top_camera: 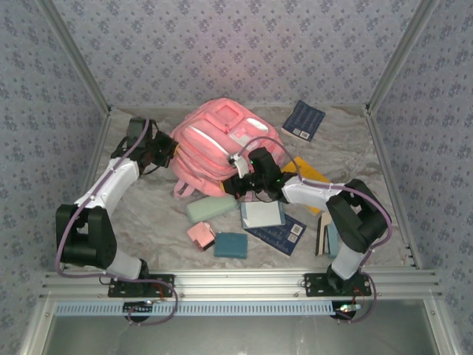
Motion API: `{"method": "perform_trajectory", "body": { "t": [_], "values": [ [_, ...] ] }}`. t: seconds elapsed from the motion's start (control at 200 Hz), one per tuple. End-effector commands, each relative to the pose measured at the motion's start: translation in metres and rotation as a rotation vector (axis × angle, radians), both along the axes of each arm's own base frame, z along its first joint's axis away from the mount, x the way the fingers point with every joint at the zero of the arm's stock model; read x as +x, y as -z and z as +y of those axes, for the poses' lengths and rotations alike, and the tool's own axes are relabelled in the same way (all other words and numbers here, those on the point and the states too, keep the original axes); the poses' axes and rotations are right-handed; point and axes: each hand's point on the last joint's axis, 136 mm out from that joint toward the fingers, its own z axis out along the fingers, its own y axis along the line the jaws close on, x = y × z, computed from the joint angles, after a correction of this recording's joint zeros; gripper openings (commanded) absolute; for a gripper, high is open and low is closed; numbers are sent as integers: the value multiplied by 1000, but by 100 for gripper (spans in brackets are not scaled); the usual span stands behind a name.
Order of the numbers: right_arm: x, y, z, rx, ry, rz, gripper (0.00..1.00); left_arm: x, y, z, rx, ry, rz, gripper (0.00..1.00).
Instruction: Pack books, pencil case, and school supplies into a backpack
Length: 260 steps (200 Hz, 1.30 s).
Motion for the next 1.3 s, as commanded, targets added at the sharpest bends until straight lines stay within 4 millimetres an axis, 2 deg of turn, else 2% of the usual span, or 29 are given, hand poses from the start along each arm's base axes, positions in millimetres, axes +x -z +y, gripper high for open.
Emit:
{"method": "perform_trajectory", "body": {
  "t": [0.0,0.35,0.61,0.844,0.939,1.099,1.229,1.284,1.294],
  "values": [
    [1,-45,21,89,-40,-73,0,-6,-24,-15,-39,30,-55,0],
    [-8,-74,37,151,-86,-84,0,-13,-12,-23,-7,53,-46,0],
    [-9,-80,44,183,-105,-44,0,-20,-7,-31,73,133,-49,0],
    [-10,-68,39,165,-82,10,0,-42,-19,-20,275,290,-62,31],
    [-6,-54,39,141,-38,119,1,-55,-23,-23,286,350,-77,43],
    [-9,-24,41,86,-21,319,2,-85,-22,-23,301,427,-81,53],
    [-16,-18,43,43,-23,296,6,-108,-17,-23,301,470,-89,54],
    [-18,-14,43,28,-14,311,13,-115,-13,-21,314,482,-80,54],
    [-15,-23,47,43,-13,301,14,-117,-12,-20,314,485,-77,54]
  ]
}}
